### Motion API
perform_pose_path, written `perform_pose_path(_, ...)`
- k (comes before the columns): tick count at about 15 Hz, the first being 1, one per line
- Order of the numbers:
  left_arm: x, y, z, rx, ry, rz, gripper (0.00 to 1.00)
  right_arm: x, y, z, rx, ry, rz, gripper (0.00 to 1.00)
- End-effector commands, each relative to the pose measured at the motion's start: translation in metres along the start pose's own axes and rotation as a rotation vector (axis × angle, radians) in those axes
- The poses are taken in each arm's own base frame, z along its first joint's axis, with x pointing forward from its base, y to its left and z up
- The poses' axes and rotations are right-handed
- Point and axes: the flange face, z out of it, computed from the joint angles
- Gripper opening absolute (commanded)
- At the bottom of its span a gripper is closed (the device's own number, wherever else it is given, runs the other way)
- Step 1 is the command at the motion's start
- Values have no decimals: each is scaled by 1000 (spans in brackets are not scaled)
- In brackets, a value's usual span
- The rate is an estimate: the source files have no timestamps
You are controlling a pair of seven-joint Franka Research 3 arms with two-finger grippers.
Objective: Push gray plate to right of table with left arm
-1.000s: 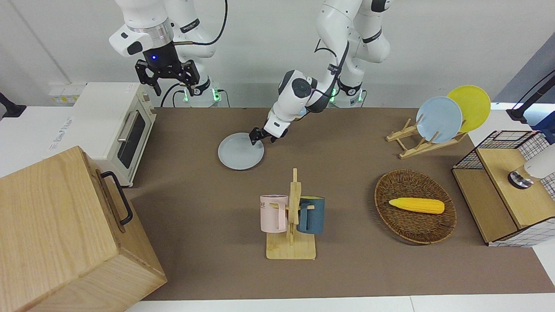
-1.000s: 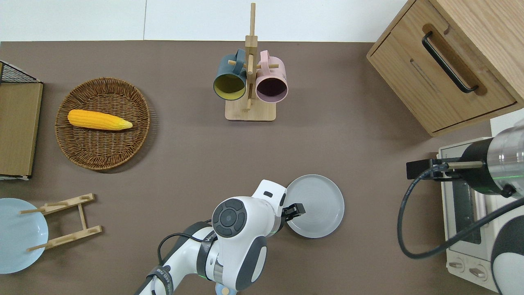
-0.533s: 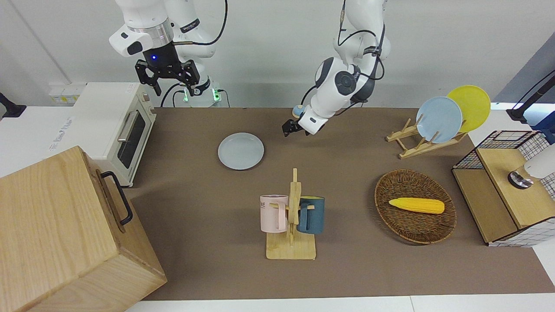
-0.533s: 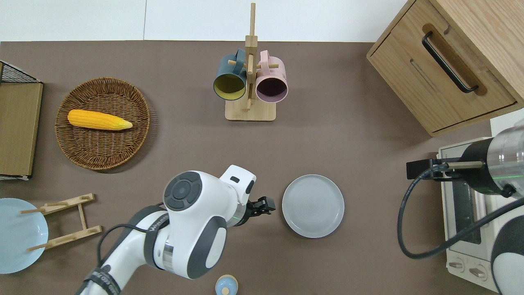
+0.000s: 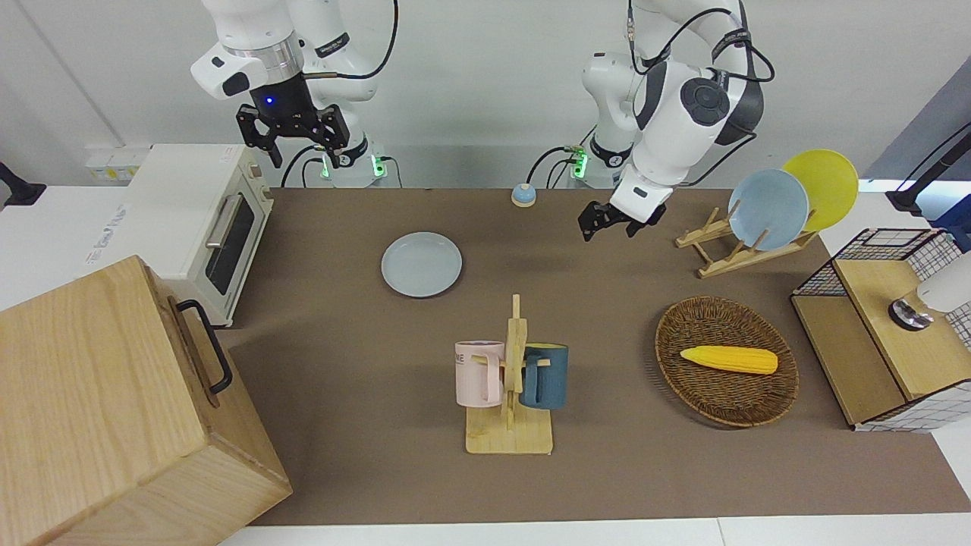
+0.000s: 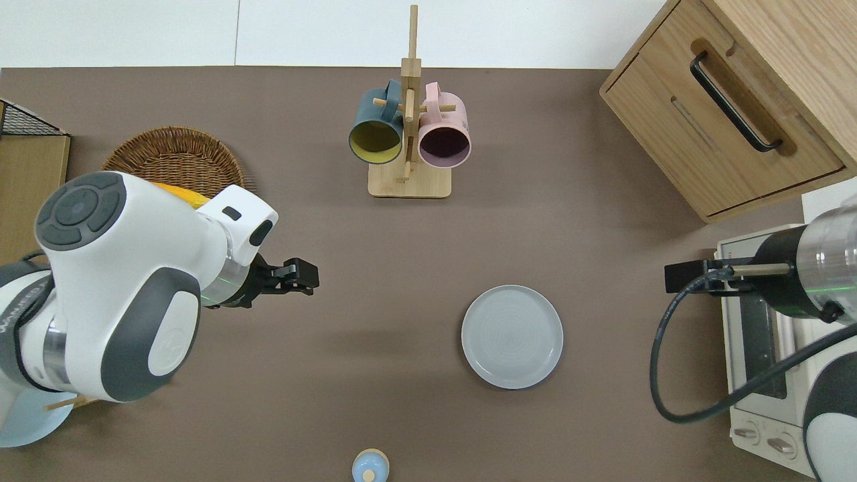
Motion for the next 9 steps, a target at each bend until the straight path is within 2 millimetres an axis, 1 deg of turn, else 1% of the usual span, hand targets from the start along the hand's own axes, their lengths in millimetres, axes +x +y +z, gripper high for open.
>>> perform_pose_path(1, 6, -35, -70, 42, 52, 79, 993, -8, 1, 0, 9, -4, 21, 996)
perform_pose_path(2, 8, -48, -95, 36, 72, 108, 993, -8, 1, 0, 9, -4, 21, 996)
perform_pose_path(4, 12, -73, -121, 26, 111, 96, 993, -8, 1, 0, 9, -4, 21, 996)
perform_pose_path(5, 10, -84, -128, 23, 118, 83, 993, -8, 1, 0, 9, -4, 21, 996)
perform_pose_path(6, 10, -95, -128, 26, 103, 95, 993, -8, 1, 0, 9, -4, 21, 996)
perform_pose_path(7, 11, -102, -131, 27, 100, 132, 993, -8, 1, 0, 9, -4, 22, 996)
perform_pose_path(8, 10, -110, -139, 27, 107, 137, 993, -8, 1, 0, 9, -4, 22, 996)
perform_pose_path(9, 11, -116, -142, 25, 110, 125, 993, -8, 1, 0, 9, -4, 22, 996)
